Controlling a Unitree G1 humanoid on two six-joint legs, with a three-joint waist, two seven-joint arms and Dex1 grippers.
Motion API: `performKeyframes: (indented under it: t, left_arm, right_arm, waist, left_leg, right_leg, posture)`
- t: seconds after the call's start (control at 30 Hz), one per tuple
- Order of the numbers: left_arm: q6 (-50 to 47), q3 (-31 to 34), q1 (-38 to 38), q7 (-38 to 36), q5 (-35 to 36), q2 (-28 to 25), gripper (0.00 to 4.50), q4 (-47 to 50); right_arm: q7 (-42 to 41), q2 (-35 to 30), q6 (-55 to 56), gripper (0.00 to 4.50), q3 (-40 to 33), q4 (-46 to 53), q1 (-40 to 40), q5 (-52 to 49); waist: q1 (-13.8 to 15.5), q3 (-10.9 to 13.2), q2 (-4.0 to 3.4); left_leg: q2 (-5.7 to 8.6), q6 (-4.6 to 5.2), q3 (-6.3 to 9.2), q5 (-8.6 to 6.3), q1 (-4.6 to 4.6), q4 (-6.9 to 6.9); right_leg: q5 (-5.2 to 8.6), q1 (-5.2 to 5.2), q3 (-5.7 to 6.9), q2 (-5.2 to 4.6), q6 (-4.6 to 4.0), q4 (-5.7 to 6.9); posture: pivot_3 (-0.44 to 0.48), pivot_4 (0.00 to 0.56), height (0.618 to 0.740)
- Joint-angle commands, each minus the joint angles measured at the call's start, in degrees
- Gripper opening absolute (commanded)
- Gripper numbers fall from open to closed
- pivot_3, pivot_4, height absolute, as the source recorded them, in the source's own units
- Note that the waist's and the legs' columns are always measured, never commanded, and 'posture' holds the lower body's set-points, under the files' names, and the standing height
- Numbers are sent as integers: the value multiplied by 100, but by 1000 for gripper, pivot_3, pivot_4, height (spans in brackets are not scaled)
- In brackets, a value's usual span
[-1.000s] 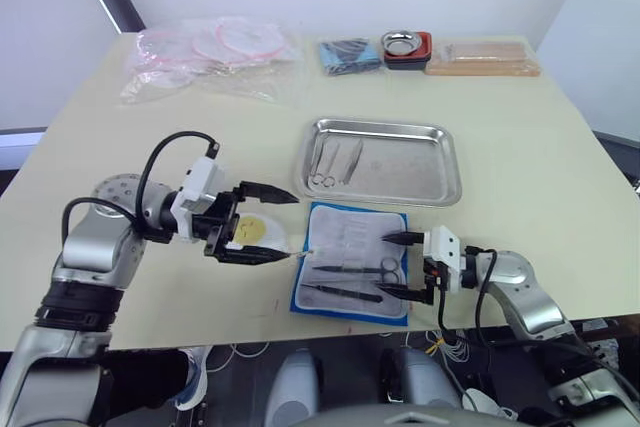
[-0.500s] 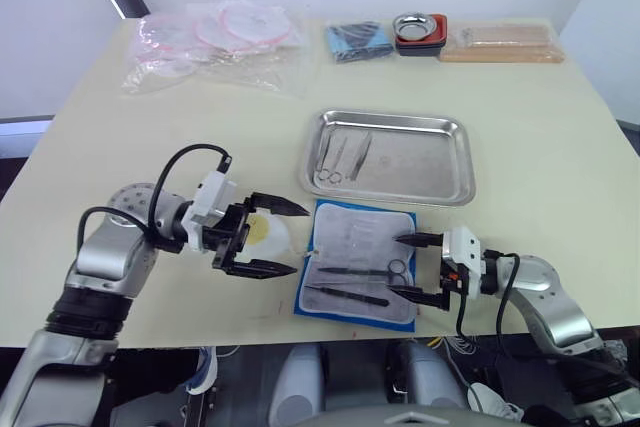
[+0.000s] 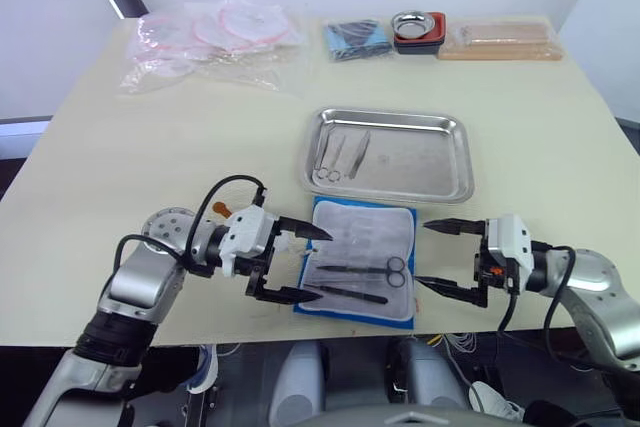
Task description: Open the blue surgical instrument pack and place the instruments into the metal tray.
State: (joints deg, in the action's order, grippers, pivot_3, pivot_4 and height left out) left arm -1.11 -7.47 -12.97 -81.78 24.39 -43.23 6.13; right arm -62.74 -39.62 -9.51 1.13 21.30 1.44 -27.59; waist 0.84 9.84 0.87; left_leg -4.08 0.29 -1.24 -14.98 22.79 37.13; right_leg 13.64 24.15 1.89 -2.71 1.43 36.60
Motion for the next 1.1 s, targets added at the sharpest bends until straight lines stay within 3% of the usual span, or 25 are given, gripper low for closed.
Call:
performKeyframes:
  t: [0.03,0.33,0.77,1.1]
  left_arm:
    - [250,-116,70,429,-418,237,4466,-24]
    - [355,-296,129,621,-746,485,4466,-307]
    - [713,-499,152,286,-932,480,4466,-838]
    - [1233,-680,240,286,-1205,710,4466,-1557]
  right_arm:
    - [-80,-174,-132,4500,-259,446,35,-311]
    - [32,-310,-486,4500,-477,942,28,-721]
    - [94,-603,-929,4500,-773,1328,-116,-1249]
    - [15,-729,-952,4500,-818,1275,-43,-1173]
  waist:
    - [2,2,4]
    - [-3,4,9]
    - [-4,3,10]
    - [2,-7,4]
  left_leg:
    - [0,0,1,0,0,12]
    - [0,1,4,1,-11,33]
    - [0,1,3,1,-9,37]
    - [0,1,3,1,-43,41]
  right_leg:
    - [0,0,0,0,0,10]
    - [-7,-1,-9,4,5,39]
    - [-19,-2,-13,6,-13,41]
    - [-15,-38,-15,6,-7,46]
  posture:
    - [0,150,740]
    - [0,150,740]
    - [0,150,740]
    - [0,150,740]
